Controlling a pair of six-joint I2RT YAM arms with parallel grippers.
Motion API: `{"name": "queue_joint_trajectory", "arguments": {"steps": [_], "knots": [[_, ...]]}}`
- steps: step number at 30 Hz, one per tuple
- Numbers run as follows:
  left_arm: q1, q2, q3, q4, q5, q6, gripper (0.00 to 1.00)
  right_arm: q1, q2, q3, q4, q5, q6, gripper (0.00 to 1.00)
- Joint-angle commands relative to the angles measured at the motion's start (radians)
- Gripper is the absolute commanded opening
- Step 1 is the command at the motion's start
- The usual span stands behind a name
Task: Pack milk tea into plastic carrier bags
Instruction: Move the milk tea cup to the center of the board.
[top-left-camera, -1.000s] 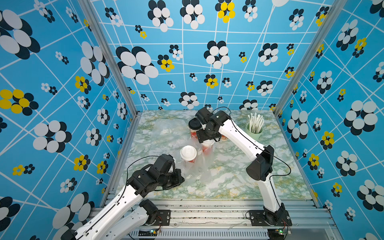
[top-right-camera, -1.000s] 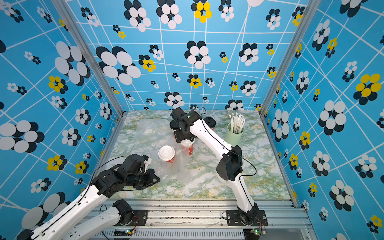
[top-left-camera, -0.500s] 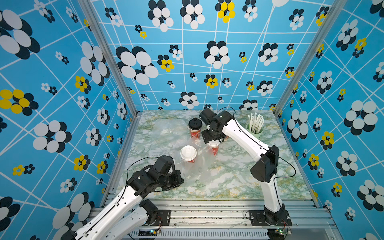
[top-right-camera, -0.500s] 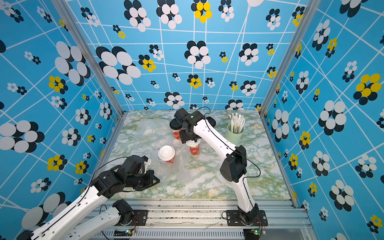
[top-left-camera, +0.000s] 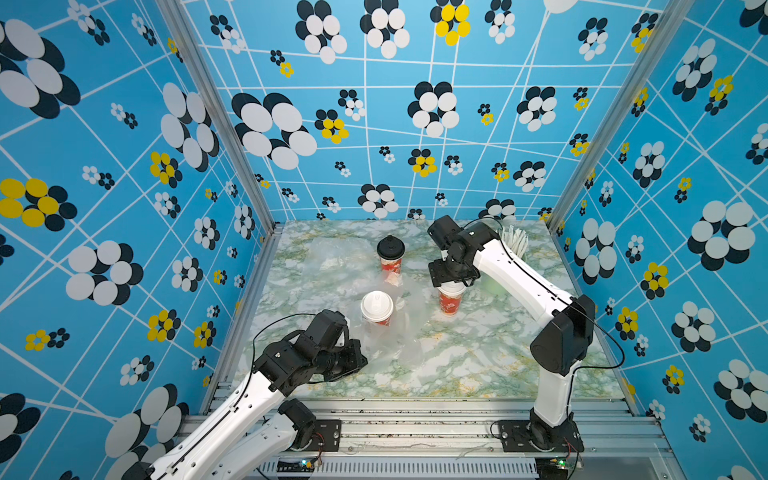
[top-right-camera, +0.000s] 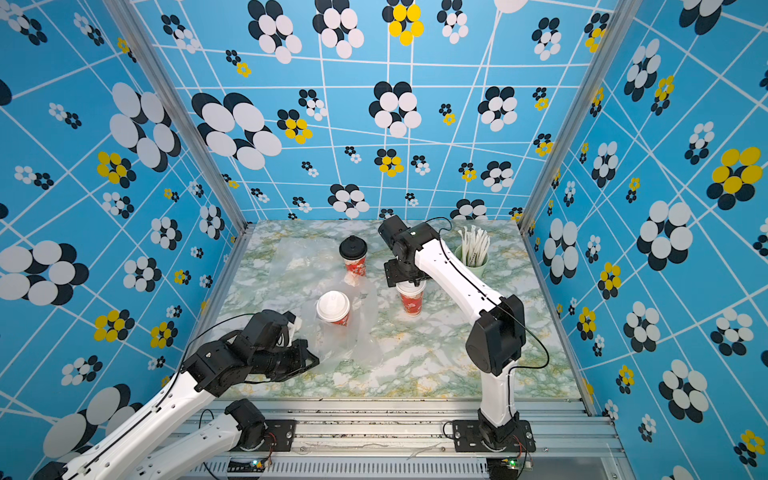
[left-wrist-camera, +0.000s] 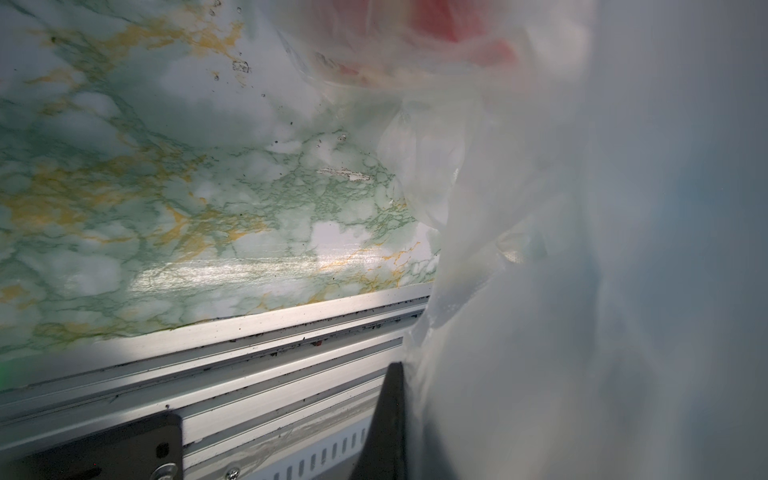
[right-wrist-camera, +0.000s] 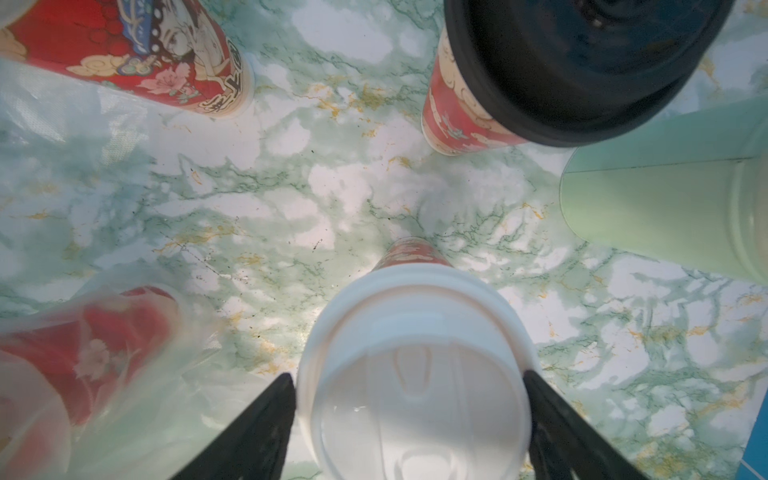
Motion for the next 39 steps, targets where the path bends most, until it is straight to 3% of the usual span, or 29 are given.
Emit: {"name": "queue_joint_trajectory", "arguments": {"steps": [1,21,39], "knots": [[0.011,-0.01,-0.013,-0.012,0.007,0.014,0.0,-0.001,-0.035,-0.007,0.016,-0.006,0.012,0.88],[0.016,0.004,-0.016,0.004,0.02,0.023,0.0,-0.023,-0.087,-0.068,0.006,0.021,0.008,0.84],[0.017,0.007,-0.018,0.007,0.021,0.021,0.0,-0.056,-0.144,-0.137,0.111,-0.047,-0.039,0.84]]}}
